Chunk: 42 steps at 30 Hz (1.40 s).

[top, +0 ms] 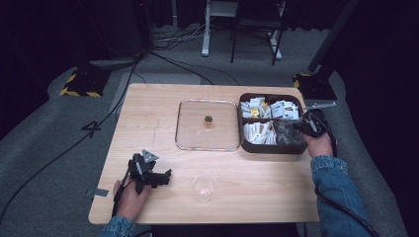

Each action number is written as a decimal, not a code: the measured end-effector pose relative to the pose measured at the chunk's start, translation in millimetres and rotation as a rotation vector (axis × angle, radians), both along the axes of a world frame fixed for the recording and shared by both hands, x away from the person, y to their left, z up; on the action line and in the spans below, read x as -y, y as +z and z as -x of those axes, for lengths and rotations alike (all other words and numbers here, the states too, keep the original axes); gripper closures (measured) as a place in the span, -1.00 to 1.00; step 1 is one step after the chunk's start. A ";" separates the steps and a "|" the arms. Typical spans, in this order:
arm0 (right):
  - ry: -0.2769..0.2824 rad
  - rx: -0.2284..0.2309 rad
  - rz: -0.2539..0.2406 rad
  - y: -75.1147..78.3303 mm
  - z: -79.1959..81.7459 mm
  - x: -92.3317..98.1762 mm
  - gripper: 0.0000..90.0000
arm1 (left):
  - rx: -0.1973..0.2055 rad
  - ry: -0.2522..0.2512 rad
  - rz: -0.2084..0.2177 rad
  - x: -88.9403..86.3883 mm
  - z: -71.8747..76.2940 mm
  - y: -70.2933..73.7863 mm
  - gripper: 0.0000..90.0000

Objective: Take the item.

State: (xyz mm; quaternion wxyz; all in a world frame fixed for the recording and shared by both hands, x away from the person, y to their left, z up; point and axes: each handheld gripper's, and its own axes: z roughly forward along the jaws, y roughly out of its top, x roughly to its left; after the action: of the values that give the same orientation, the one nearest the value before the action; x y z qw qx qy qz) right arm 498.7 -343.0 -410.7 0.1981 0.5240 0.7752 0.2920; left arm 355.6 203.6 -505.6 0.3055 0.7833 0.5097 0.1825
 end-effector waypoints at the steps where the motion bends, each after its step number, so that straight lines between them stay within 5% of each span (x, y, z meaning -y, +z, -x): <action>1: 0.001 0.006 -0.004 1.7 1.0 0.3 1.00 | -0.001 0.000 0.002 0.1 0.1 0.0 -1.00; 13: 0.041 0.082 -0.084 30.1 15.3 2.4 1.00 | -0.001 0.001 0.001 0.1 0.1 0.0 -1.00; 25: 0.146 0.160 -0.151 60.4 34.5 -13.8 1.00 | 0.000 0.001 0.000 0.1 0.0 0.0 -1.00; 42: 0.417 0.195 -0.222 82.2 86.4 -83.7 1.00 | -0.004 0.004 -0.002 -0.6 1.1 0.2 -1.00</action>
State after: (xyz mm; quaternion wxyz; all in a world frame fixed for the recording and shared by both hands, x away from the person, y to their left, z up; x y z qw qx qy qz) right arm 412.3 -259.3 -328.5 0.1484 0.3407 0.8069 0.4592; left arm 354.5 204.2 -505.4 0.3036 0.7829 0.5116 0.1821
